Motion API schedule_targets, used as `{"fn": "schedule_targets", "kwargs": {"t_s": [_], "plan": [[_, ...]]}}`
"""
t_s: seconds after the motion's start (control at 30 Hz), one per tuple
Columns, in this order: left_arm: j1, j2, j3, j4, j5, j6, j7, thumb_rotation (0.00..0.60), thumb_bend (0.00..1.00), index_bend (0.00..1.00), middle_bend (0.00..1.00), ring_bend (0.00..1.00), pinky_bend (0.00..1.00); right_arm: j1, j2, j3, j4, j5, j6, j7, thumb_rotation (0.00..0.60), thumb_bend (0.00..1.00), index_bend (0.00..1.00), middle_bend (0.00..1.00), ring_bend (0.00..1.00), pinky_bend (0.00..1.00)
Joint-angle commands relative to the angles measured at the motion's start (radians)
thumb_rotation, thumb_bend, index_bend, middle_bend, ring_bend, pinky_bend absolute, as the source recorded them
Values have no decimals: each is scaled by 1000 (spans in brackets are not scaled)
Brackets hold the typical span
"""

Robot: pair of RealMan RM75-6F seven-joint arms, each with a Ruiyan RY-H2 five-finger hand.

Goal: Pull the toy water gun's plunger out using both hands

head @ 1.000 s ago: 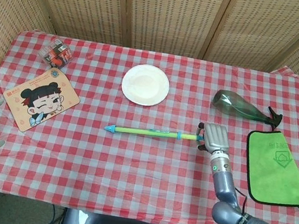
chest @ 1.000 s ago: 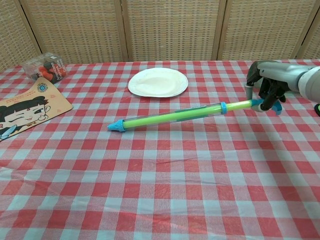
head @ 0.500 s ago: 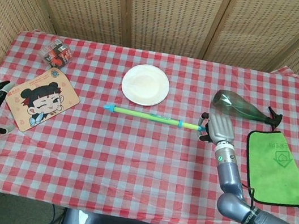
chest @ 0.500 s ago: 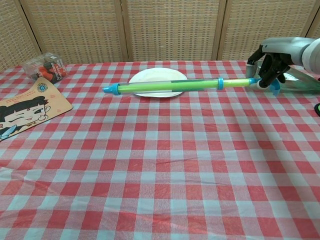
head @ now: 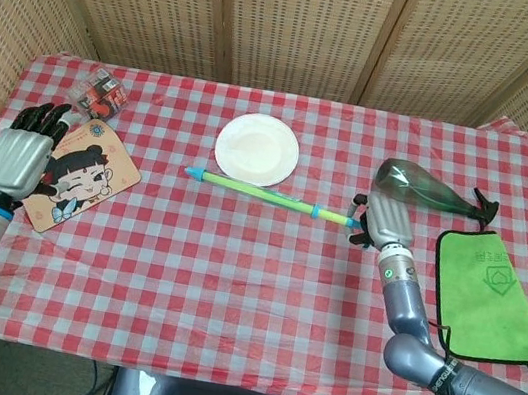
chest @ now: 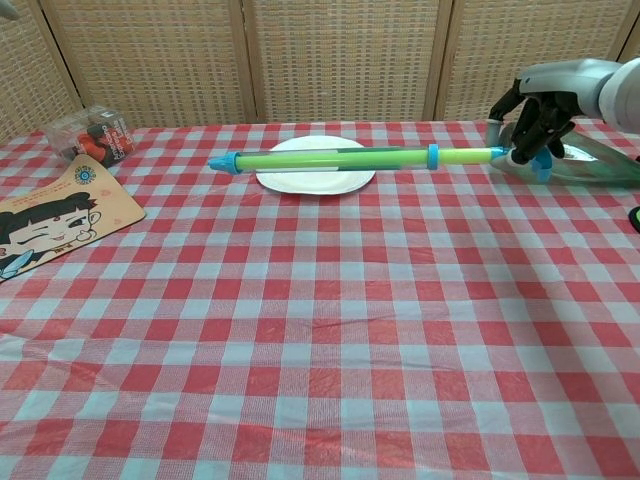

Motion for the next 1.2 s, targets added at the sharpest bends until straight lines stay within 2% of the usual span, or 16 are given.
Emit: {"fn": "schedule_targets", "kwargs": {"t_s": [0.03, 0.07, 0.17, 0.27, 0.4, 0.6, 0.67, 0.77, 0.97, 1.2], "plan": [[-62, -28, -11, 33, -66, -43, 55, 600, 166, 157, 87, 140, 178, 7, 8, -4, -4, 0, -3, 8, 600, 583, 834, 1000, 1000, 723], [-79, -36, -13, 42, -88, -54, 66, 600, 166, 163, 111, 160, 196, 10, 13, -5, -8, 1, -5, 11, 600, 583, 834, 1000, 1000, 723], [-115, -52, -14, 64, -135, -79, 84, 600, 167, 219, 324, 339, 341, 16, 22, -9, -17, 2, -8, 19, 600, 582, 834, 1000, 1000, 723], [-152, -66, -15, 84, -186, -116, 85, 600, 171, 266, 452, 437, 418, 24, 30, -13, -28, 0, -4, 23, 600, 582, 834, 1000, 1000, 724], [-204, -87, -11, 110, -242, -146, 102, 600, 172, 334, 529, 505, 470, 34, 41, -16, -50, -2, 5, 29, 600, 583, 836, 1000, 1000, 728], [-261, -125, -3, 144, -275, -131, 140, 600, 173, 390, 608, 575, 531, 46, 55, -22, -79, 3, 13, 33, 600, 583, 837, 1000, 1000, 730], [-279, -135, -2, 156, -288, -131, 151, 600, 201, 409, 687, 638, 581, 49, 61, -23, -90, 4, 13, 39, 600, 583, 837, 1000, 1000, 730], [-325, -137, -7, 168, -374, -189, 162, 600, 242, 427, 798, 726, 647, 55, 72, -26, -111, 4, 15, 42, 600, 583, 837, 1000, 1000, 730], [-403, -107, 10, 159, -533, -258, 197, 600, 242, 443, 872, 792, 696, 68, 79, -35, -127, 11, 17, 48, 600, 584, 837, 1000, 1000, 729], [-459, -101, 42, 154, -607, -271, 204, 600, 242, 448, 876, 796, 697, 78, 77, -47, -131, 15, 16, 61, 600, 584, 837, 1000, 1000, 729]]}}
